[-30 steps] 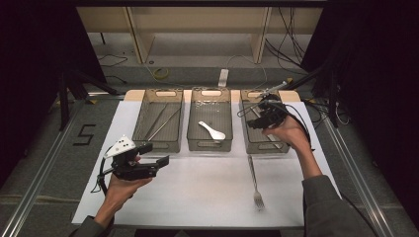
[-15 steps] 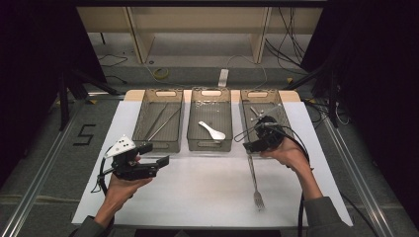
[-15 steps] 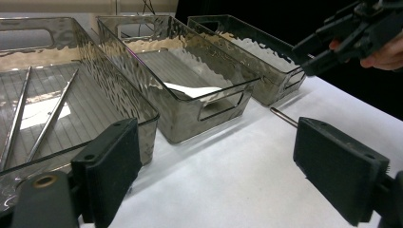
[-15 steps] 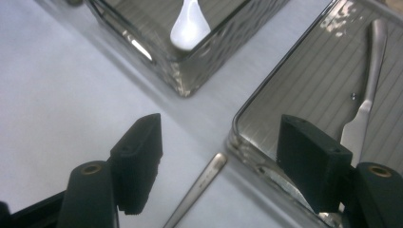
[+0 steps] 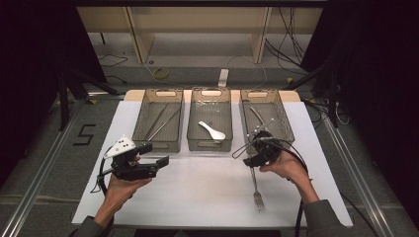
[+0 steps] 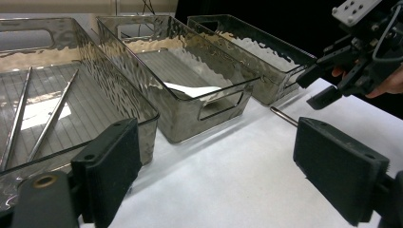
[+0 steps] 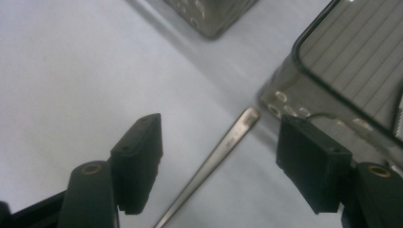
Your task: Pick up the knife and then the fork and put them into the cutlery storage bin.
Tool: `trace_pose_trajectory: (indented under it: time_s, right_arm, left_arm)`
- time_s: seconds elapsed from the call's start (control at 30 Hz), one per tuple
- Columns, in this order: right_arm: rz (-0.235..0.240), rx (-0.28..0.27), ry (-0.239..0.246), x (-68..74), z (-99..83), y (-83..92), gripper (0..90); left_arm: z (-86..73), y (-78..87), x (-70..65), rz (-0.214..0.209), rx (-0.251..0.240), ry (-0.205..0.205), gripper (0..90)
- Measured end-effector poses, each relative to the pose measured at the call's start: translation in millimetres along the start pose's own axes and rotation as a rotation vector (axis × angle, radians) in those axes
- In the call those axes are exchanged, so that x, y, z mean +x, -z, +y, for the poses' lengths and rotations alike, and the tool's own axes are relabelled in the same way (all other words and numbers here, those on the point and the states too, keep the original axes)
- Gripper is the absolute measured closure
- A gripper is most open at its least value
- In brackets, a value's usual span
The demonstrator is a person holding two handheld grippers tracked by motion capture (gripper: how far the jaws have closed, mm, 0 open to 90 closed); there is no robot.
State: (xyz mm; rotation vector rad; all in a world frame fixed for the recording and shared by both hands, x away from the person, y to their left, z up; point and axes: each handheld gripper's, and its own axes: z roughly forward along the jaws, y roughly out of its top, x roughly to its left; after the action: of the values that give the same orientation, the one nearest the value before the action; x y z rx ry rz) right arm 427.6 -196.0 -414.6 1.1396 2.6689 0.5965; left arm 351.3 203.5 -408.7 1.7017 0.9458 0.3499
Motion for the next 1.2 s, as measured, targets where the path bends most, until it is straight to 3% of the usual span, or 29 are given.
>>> trace_pose_trajectory:
  time_s: [0.6,1.2]
  right_arm:
    - [0.033,0.101,0.02,8.6,-12.2,-15.7,32.8]
    - [0.022,0.185,0.02,8.8,-22.2,-22.8,35.6]
  left_arm:
    - [-1.0,2.4,0.9,0.007,-0.001,0.006,15.4]
    - [-2.2,4.5,1.2,0.013,-0.001,0.009,15.4]
